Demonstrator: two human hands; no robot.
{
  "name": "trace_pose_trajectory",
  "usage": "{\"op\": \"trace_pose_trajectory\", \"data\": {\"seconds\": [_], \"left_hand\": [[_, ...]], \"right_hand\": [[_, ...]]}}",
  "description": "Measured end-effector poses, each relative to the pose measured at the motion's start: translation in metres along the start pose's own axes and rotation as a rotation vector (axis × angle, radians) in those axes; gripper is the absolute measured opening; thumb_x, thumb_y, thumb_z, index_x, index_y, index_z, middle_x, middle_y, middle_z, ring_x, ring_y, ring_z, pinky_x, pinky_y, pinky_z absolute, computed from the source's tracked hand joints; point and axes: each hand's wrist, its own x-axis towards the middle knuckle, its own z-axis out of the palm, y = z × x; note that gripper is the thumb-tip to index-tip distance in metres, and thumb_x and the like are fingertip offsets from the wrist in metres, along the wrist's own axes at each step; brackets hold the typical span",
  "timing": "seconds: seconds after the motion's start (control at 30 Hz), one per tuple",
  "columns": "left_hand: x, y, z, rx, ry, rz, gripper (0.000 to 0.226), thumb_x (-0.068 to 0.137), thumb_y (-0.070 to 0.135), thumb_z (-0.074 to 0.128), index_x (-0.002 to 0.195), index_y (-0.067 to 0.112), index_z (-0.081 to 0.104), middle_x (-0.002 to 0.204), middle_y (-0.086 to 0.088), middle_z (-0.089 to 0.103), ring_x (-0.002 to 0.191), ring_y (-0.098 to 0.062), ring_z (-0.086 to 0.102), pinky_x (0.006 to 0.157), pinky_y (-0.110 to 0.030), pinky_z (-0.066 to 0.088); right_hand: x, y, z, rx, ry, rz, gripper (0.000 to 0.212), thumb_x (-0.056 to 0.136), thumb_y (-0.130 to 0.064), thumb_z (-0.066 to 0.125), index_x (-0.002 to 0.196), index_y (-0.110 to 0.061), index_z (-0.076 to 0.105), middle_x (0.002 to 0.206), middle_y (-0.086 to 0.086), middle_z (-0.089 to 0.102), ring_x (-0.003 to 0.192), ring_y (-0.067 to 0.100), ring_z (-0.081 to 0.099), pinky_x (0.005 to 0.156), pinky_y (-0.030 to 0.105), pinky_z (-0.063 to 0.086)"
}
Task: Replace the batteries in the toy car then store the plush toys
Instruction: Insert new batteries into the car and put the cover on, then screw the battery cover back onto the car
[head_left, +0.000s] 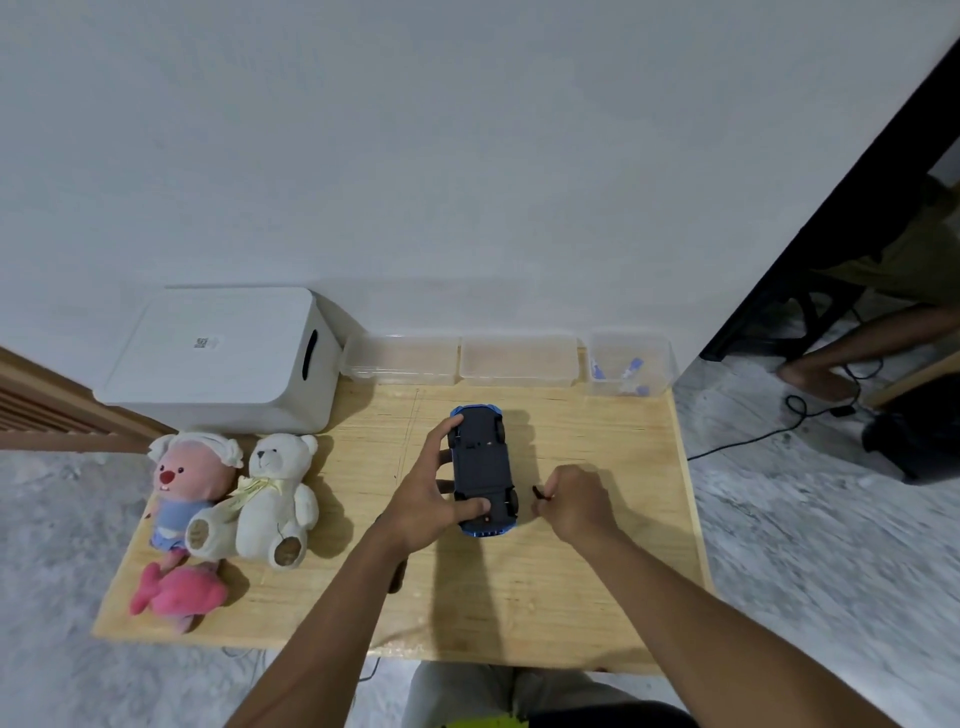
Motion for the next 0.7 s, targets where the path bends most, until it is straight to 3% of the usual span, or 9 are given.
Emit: {"op": "trace_pose_trajectory", "data": {"seconds": [0.17,0.27,0.37,0.5,0.7], "left_hand": [[0.000,0.005,0.000,0.003,-0.011,-0.006,0.105,0.073,0.011,0.089,0.145,0.060,0.031,0.140,0.001,0.052,0.112,-0.026,0.068,0.092,-0.051,0.061],[0.001,0.013,0.002,0.003,-0.025,0.001,0.104,0.074,0.011,0.089,0.144,0.060,0.031,0.139,0.002,0.053,0.108,-0.027,0.069,0.092,-0.051,0.061],[0.003,0.024,0.005,0.001,-0.041,0.023,0.102,0.073,0.013,0.089,0.144,0.061,0.032,0.138,0.002,0.054,0.108,-0.029,0.070,0.093,-0.051,0.060],[0.007,0.040,0.012,-0.029,-0.060,0.070,0.100,0.074,0.012,0.089,0.144,0.059,0.034,0.138,0.000,0.054,0.108,-0.027,0.070,0.094,-0.049,0.060],[0.010,0.059,0.022,-0.056,-0.085,0.129,0.098,0.076,0.009,0.088,0.144,0.056,0.035,0.139,0.001,0.055,0.113,-0.025,0.067,0.094,-0.042,0.061]], "right_hand": [[0.002,0.007,-0.010,0.004,-0.040,-0.031,0.016,0.082,-0.027,0.075,0.077,-0.015,0.066,0.086,0.005,0.070,0.082,0.024,0.067,0.070,0.031,0.055],[0.000,0.004,-0.044,0.261,0.036,-0.034,0.012,0.081,-0.016,0.076,0.091,-0.015,0.069,0.083,0.002,0.071,0.080,0.020,0.069,0.070,0.030,0.056],[-0.006,-0.019,-0.092,0.495,0.171,-0.192,0.026,0.086,-0.014,0.072,0.109,-0.027,0.068,0.081,-0.002,0.074,0.082,0.012,0.072,0.071,0.022,0.053],[-0.026,-0.052,-0.130,0.704,0.252,-0.443,0.019,0.091,-0.014,0.072,0.106,-0.026,0.068,0.088,-0.002,0.073,0.086,0.012,0.074,0.080,0.029,0.058],[-0.042,-0.060,-0.124,0.813,0.339,-0.500,0.017,0.090,-0.009,0.074,0.103,-0.017,0.068,0.094,-0.001,0.076,0.092,0.011,0.074,0.084,0.024,0.058]]}}
